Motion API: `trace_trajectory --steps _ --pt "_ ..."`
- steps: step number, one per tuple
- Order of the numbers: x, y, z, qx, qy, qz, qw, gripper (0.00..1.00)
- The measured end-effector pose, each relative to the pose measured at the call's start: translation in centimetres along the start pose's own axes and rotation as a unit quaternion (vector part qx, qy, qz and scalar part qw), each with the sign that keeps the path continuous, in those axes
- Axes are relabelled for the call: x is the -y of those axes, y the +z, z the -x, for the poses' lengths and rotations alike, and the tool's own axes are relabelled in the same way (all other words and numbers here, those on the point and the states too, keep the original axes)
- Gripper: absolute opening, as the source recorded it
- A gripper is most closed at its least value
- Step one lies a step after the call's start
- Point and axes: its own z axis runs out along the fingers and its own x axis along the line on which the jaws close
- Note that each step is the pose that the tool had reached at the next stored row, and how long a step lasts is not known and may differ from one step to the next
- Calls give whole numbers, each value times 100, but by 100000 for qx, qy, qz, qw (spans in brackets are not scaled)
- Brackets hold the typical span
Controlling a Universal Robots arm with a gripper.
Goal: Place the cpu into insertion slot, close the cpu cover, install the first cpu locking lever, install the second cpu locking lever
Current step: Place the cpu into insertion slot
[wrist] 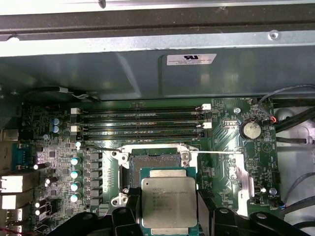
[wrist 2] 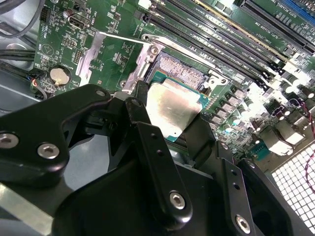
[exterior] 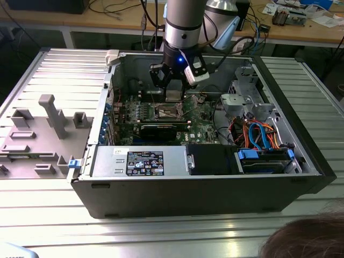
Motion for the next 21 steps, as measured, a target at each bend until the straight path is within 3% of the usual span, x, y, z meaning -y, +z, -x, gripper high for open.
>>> trace_trajectory --steps 21 --pt "4 44 1 1 0 0 100000 55"
